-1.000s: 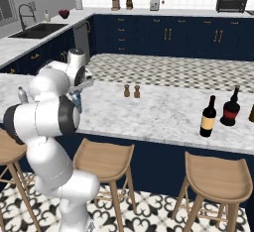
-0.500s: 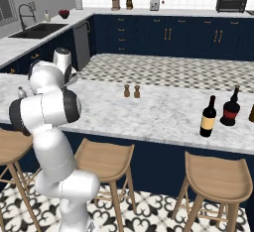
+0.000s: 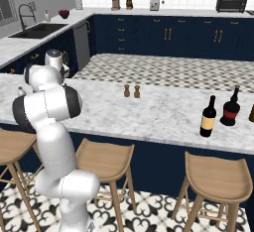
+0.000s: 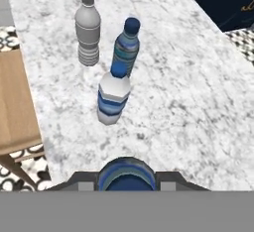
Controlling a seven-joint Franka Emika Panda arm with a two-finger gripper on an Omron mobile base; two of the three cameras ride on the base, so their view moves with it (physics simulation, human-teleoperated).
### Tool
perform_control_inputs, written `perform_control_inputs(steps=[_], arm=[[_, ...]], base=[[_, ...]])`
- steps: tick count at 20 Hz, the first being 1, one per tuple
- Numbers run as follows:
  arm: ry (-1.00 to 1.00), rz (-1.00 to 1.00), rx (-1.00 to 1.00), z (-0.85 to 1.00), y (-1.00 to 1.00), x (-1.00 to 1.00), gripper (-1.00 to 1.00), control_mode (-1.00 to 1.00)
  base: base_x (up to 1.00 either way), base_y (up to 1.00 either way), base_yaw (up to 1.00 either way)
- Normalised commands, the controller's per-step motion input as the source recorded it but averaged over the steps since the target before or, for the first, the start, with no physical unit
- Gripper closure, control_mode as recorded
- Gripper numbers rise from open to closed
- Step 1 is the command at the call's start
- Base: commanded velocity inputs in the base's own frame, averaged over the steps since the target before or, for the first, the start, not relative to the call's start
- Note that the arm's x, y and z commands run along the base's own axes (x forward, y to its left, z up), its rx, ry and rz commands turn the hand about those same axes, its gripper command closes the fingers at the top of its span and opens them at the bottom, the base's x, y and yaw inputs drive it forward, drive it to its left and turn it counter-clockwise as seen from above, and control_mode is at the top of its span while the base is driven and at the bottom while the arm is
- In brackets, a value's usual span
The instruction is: Move the plastic bottles in the middle to the plastics group, and the glass bottles in the middle to the glass group.
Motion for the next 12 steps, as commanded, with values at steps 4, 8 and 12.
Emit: perform_control_inputs(steps=[4, 8, 12], arm=[[-0.04, 0.01, 0.01, -0.3, 0.13, 0.0, 1.0, -1.0], [0.0, 0.0, 0.08, -0.28, 0.06, 0.04, 1.0, -1.0], [0.0, 0.0, 0.08, -0.14, 0.05, 0.18, 1.0, -1.0]], base=[[0.0, 0.0, 0.0], [0.0, 0.0, 0.0], [0.0, 0.0, 0.0]])
